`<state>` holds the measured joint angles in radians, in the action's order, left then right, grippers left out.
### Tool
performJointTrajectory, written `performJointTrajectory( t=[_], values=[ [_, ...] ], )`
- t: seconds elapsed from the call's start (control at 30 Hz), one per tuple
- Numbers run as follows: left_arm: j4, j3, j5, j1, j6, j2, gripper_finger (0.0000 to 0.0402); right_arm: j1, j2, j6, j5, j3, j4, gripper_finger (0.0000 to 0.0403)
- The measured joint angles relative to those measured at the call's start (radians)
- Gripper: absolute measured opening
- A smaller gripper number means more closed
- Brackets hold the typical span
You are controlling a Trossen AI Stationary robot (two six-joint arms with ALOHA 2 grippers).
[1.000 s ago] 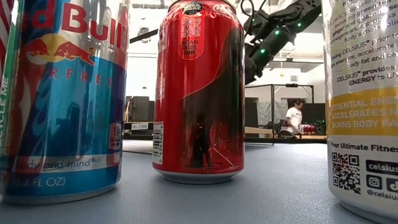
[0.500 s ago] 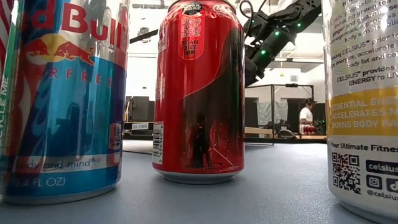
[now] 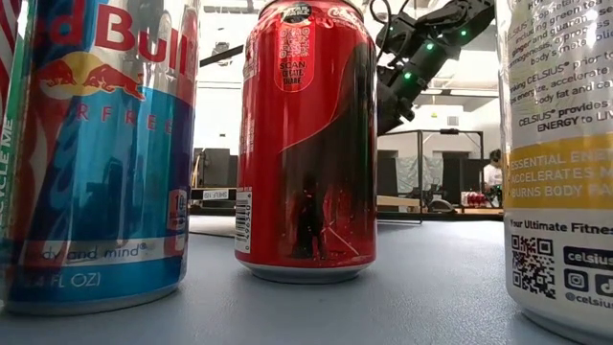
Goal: Place canned beverage on shelf
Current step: Put right blue soda can on the shelf aligned with the other blue soda can
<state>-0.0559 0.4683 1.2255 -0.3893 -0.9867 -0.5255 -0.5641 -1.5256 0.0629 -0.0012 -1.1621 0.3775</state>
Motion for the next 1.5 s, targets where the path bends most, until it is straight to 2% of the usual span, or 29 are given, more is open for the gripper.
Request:
performJointTrajectory(
  t=[0.43,0.73,0.87,1.17,1.37,1.5],
  values=[
    [0.0,0.0,0.0,0.0,-0.002,0.0,0.0194,0.133,0.002,-0.151,0.308,0.002,0.026,0.0209],
    [0.0,0.0,0.0,0.0,-0.004,0.0,0.0194,0.166,0.002,-0.323,0.343,0.002,0.023,0.0209],
    [0.0,0.0,0.0,0.0,-0.004,0.0,0.0194,0.166,0.002,-0.341,0.389,0.002,0.021,0.0209],
    [-0.002,0.0,0.0,0.0,-0.005,0.0,0.0194,0.199,-0.001,-0.354,0.41,0.002,-0.007,0.0209],
    [-0.002,0.0,0.0,0.0,-0.005,0.0,0.0194,0.244,-0.001,-0.362,0.543,0.002,-0.008,0.0209],
    [-0.002,0.0,0.0,0.0,-0.01,0.0,0.0194,0.248,-0.001,-0.355,0.55,0.002,-0.01,0.0208]
  ],
)
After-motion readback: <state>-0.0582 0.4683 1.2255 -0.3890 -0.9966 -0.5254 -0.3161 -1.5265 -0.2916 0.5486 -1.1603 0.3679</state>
